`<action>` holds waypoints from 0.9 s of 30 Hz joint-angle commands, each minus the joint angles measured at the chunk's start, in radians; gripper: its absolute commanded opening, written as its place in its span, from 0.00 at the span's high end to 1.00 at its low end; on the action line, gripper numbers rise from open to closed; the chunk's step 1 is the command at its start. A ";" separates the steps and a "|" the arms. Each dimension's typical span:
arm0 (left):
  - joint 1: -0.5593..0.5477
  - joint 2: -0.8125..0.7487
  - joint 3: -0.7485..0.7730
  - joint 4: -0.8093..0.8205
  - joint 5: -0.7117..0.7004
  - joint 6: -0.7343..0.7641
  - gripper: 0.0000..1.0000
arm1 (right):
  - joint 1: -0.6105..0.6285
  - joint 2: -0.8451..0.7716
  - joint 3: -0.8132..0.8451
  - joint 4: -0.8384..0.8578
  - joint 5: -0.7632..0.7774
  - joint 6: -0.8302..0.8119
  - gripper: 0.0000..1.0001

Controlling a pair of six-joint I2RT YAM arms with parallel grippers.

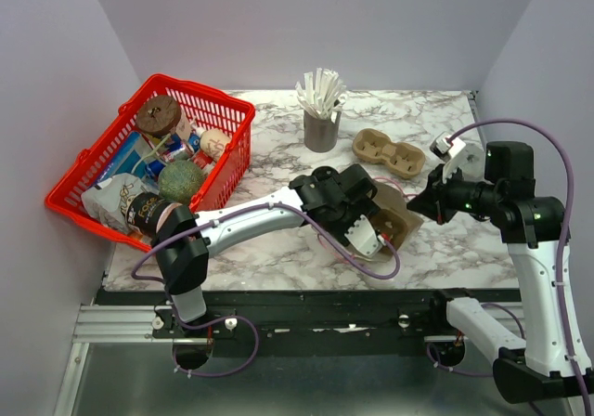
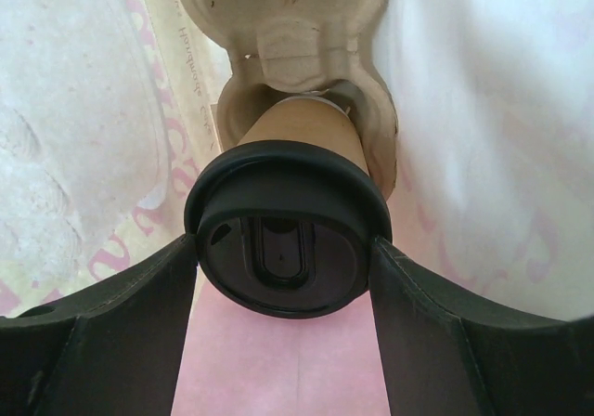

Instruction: Pack the takeout coffee

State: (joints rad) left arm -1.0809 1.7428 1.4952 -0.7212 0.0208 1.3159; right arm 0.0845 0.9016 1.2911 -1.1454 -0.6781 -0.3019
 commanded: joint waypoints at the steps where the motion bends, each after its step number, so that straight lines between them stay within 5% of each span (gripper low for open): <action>1: 0.004 -0.029 -0.003 0.066 0.022 -0.023 1.00 | 0.029 -0.009 0.011 0.006 -0.018 -0.045 1.00; 27: 0.021 0.080 0.060 0.078 0.064 0.065 1.00 | 0.092 0.028 0.002 -0.022 -0.025 -0.014 0.99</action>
State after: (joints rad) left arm -1.0737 1.8008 1.5265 -0.6445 0.0223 1.3399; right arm 0.1692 0.9287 1.2911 -1.1522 -0.7090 -0.3229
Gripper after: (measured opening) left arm 0.762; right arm 0.022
